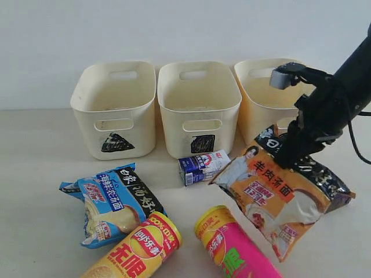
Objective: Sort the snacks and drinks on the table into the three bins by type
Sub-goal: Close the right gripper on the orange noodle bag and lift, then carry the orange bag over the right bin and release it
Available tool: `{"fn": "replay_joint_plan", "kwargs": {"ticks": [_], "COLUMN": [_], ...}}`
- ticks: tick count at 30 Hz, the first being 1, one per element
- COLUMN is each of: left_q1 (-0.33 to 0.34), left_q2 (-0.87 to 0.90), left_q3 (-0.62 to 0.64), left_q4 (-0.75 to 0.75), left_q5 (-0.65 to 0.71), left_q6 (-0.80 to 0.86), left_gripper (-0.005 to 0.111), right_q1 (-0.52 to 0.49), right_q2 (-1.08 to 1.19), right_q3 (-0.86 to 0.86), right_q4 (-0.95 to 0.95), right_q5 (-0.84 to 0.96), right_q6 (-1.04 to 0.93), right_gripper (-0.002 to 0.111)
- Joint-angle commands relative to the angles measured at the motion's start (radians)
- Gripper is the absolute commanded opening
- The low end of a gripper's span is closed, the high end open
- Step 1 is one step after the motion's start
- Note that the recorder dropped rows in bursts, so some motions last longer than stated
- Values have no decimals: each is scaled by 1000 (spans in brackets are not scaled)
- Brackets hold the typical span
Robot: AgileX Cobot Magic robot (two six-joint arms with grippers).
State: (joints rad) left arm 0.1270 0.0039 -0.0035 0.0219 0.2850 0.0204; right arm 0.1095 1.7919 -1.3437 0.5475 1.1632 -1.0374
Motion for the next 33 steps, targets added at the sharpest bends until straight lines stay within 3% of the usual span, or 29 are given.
{"fn": "replay_joint_plan", "kwargs": {"ticks": [1, 6, 12, 20, 28, 33], "left_q1": [0, 0, 0, 0, 0, 0], "left_q2": [-4, -4, -4, -4, -4, -4], "left_q3": [4, 4, 4, 4, 4, 4], "left_q4": [-4, -4, -4, -4, -4, -4], "left_q5": [-1, -1, -1, -1, -1, -1], "left_q6": [-6, -6, -6, -6, -6, -6], "left_gripper": [4, 4, 4, 4, 4, 4], "right_q1": [-48, -157, -182, -182, -182, -182], "right_q2": [-17, -17, -15, 93, 157, 211], "right_q3": [-100, -227, -281, -462, -470, -470], "right_q4": [137, 281, 305, 293, 246, 231], "right_q5": [58, 58, 44, -245, -537, -593], "right_q6": [74, 133, 150, 273, 273, 273], "right_gripper": [0, 0, 0, 0, 0, 0]}}
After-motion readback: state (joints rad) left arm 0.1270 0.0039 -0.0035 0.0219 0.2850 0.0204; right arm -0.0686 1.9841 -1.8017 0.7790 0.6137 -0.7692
